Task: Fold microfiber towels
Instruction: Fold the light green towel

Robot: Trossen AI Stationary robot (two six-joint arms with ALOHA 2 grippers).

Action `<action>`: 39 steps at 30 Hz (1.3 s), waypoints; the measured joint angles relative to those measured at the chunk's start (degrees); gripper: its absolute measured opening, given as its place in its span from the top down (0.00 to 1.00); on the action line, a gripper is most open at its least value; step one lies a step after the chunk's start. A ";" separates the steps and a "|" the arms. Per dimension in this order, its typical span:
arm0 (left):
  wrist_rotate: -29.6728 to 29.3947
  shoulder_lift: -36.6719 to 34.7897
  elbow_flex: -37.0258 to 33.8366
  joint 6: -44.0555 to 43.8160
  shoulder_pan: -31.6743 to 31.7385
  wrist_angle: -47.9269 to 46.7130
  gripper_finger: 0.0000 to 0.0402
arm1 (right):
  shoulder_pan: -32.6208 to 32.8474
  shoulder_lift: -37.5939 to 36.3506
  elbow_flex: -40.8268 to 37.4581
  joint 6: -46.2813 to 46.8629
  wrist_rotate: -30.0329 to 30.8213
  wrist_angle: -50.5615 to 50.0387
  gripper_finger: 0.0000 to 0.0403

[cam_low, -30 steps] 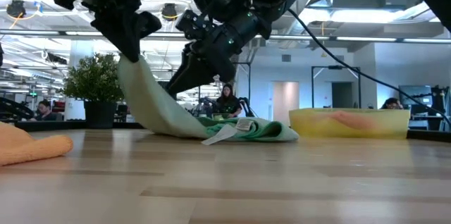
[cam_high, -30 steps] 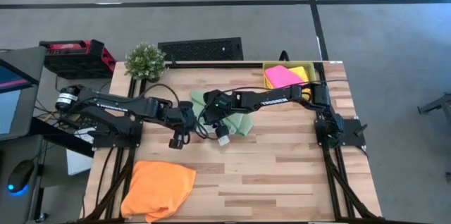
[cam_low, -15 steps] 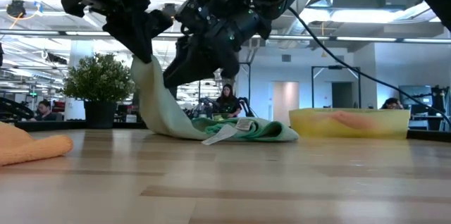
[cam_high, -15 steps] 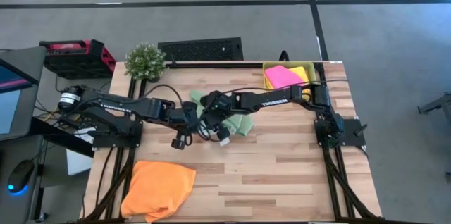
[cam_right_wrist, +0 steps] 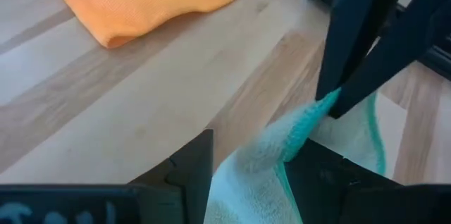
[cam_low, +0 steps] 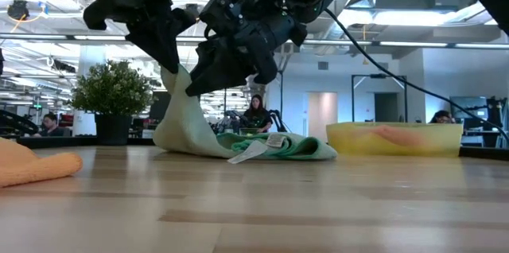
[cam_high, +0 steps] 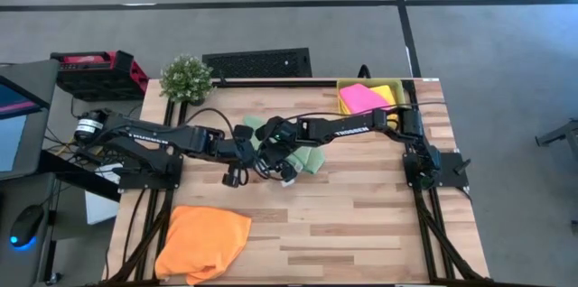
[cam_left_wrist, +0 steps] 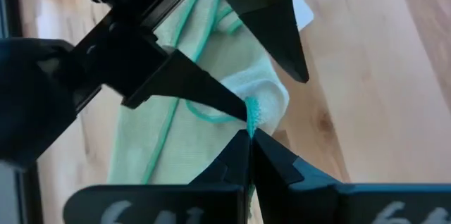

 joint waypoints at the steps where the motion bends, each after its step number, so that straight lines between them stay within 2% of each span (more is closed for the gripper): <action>1: -0.36 0.00 0.00 -0.02 0.00 0.00 1.00 | 0.00 0.02 0.00 0.00 0.00 -0.29 0.53; 8: -2.64 -0.02 3.57 -3.38 0.00 -4.95 1.00 | 0.28 0.02 0.00 0.02 -0.11 -2.23 0.53; 18: -2.63 -0.04 8.38 -4.11 -1.29 -10.00 1.00 | 0.53 0.02 0.00 0.46 0.10 -3.66 0.53; 26: 2.15 -0.07 10.34 -8.99 -5.66 -14.87 1.00 | 0.44 0.02 -0.02 2.45 3.98 -2.77 0.53; 36: 3.42 0.69 10.42 -12.93 -6.43 -15.63 1.00 | 0.52 0.00 1.89 3.31 3.94 -0.49 0.53; 39: 3.35 1.82 10.40 -13.80 -6.40 -16.87 1.00 | 0.63 0.00 3.21 3.07 1.92 -0.05 0.53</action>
